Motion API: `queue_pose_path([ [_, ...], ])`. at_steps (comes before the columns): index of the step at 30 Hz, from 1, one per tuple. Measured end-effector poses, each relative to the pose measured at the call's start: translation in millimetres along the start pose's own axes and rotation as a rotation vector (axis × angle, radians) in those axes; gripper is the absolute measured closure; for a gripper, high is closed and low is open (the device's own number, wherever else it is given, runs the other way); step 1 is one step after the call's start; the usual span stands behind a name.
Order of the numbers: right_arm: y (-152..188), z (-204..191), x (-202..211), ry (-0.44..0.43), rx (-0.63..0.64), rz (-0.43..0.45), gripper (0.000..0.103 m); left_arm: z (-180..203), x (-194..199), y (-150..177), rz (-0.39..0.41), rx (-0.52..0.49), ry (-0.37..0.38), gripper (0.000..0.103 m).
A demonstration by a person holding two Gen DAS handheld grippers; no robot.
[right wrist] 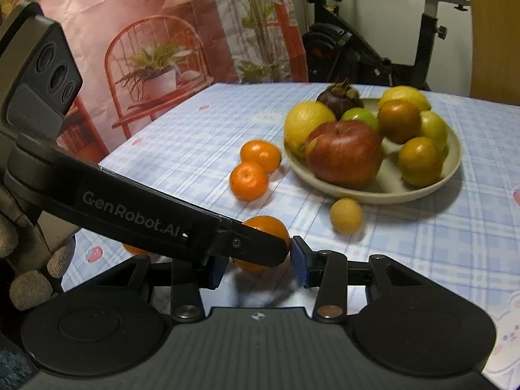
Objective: Organize fruits
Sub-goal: 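Carry the tangerine onto the plate and open the left gripper, then move the open left gripper toward the next tangerine on the cloth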
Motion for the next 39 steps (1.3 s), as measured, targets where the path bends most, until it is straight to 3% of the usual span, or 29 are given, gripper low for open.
queue_pose_path([
  [9, -31.7, 47.4, 22.5, 0.083, -0.050, 0.070, 0.059, 41.5, -21.1, -48.6, 0.025, -0.096, 0.036, 0.065],
  [17, -41.4, 83.7, 20.7, 0.143, -0.059, 0.073, 0.059, 56.9, -34.3, -65.1, 0.033, -0.141, 0.017, 0.065],
  [30, -37.9, 94.0, -0.1, 0.199, -0.027, 0.039, 0.058, 24.3, 3.2, -84.7, 0.122, -0.053, -0.015, 0.065],
  [34, -37.2, 92.1, 3.1, 0.213, -0.030, 0.045, 0.048, 10.7, 19.9, -86.7, 0.156, -0.023, -0.036, 0.065],
  [39, -34.6, 85.2, 13.0, 0.212, -0.041, 0.065, 0.047, -5.4, 39.6, -85.1, 0.192, 0.004, -0.067, 0.065],
])
Point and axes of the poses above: each gripper's, at about its wrist camera, not at the fingertips, and x roughly against the way its jaws point, z to its right, y to its underside, the point moved 10 cm from there along -x, roughly the way its jaws point, and after that the axes turned 4 degrees about x, right-handed, at the moved point
